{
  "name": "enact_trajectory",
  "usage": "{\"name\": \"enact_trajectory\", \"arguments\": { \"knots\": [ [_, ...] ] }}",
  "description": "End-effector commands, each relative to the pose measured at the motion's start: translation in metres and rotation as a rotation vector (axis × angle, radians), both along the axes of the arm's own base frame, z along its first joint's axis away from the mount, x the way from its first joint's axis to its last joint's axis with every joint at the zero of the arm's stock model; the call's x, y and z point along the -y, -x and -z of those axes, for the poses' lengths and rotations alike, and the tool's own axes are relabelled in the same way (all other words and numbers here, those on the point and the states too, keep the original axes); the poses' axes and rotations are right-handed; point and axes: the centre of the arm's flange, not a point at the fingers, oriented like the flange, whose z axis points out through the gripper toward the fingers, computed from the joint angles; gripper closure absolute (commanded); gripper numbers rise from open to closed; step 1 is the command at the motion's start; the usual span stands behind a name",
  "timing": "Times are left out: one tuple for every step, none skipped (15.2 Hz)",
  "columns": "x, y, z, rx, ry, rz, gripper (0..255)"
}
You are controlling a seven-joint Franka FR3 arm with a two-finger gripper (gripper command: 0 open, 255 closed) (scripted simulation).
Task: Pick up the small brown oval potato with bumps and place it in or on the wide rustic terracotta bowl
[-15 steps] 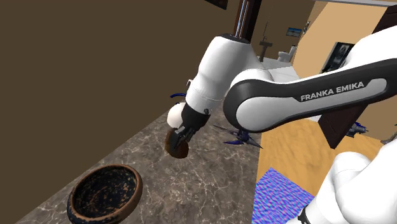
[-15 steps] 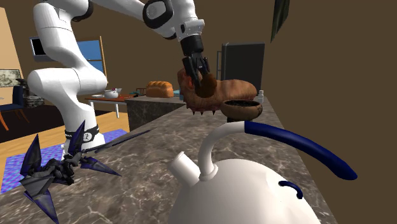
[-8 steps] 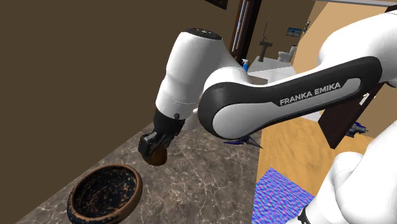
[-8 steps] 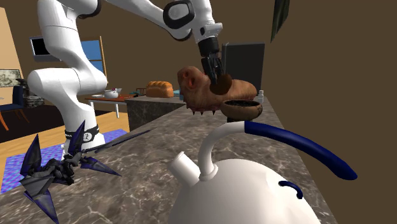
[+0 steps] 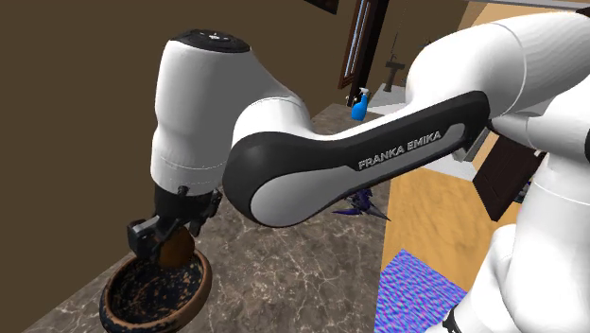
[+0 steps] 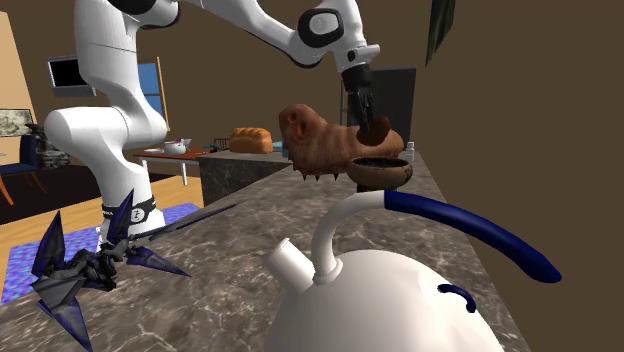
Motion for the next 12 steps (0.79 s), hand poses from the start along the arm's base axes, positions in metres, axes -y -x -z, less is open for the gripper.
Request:
{"name": "enact_trajectory", "arguments": {
  "knots": [
    [-0.028, -0.005, 0.002, 0.001, 0.001, 0.003, 255],
    [-0.028, -0.005, 0.007, 0.001, 0.001, 0.003, 255],
    [-0.028, -0.005, 0.013, 0.001, 0.001, 0.003, 255],
    [-0.028, -0.005, 0.018, 0.001, 0.001, 0.003, 255],
    [-0.028, -0.005, 0.023, 0.001, 0.001, 0.003, 255],
    [-0.028, -0.005, 0.028, 0.001, 0.001, 0.003, 255],
    [-0.028, -0.005, 0.034, 0.001, 0.001, 0.003, 255],
    [-0.028, -0.005, 0.039, 0.001, 0.001, 0.003, 255],
    [-0.028, -0.005, 0.044, 0.001, 0.001, 0.003, 255],
    [-0.028, -0.005, 0.049, 0.001, 0.001, 0.003, 255],
    [-0.028, -0.005, 0.055, 0.001, 0.001, 0.003, 255],
    [-0.028, -0.005, 0.060, 0.001, 0.001, 0.003, 255]
  ]
}}
